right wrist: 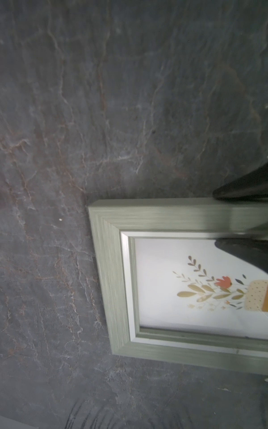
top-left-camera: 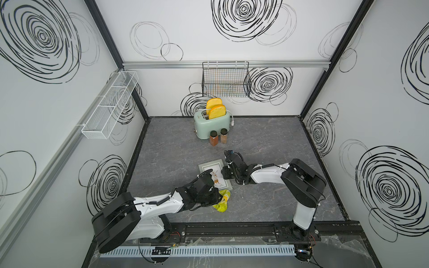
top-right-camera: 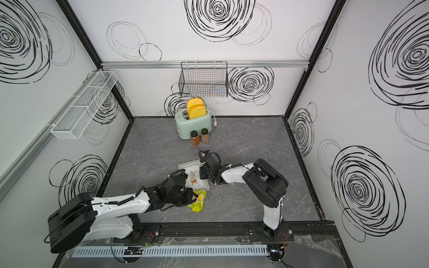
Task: Wipe the picture frame with a cloth
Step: Wipe the dirt from the picture frame.
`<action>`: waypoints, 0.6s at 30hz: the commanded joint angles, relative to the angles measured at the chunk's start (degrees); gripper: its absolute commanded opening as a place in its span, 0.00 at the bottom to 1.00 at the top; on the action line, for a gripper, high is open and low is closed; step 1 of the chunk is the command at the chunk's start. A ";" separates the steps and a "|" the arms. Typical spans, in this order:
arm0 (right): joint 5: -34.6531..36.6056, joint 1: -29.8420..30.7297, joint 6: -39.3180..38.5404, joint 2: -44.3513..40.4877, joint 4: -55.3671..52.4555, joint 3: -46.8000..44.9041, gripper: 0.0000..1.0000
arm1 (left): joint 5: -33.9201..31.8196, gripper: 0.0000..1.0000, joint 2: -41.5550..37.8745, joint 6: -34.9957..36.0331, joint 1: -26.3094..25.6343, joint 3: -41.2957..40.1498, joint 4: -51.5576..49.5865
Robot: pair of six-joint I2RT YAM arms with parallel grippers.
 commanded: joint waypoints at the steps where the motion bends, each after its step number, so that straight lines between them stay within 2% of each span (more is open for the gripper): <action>1: -3.44 0.76 3.41 3.64 -15.29 -5.67 0.24 | -0.49 0.00 5.42 -0.17 -0.14 0.83 12.59; 7: -3.38 0.76 3.77 3.65 -14.90 -5.92 0.24 | 3.19 0.00 16.78 -1.69 -2.16 7.18 22.49; 10: -3.19 0.63 3.76 3.56 -15.07 -6.01 0.24 | 1.92 0.00 18.21 -2.19 -2.49 8.81 19.76; 14: -2.80 0.45 3.41 3.37 -15.11 -6.00 0.24 | -1.98 0.00 12.71 -2.79 -1.37 4.49 13.57; 18: -2.69 0.01 3.26 3.78 -14.98 -6.07 0.24 | -6.88 0.00 0.93 -2.55 1.08 -0.96 2.59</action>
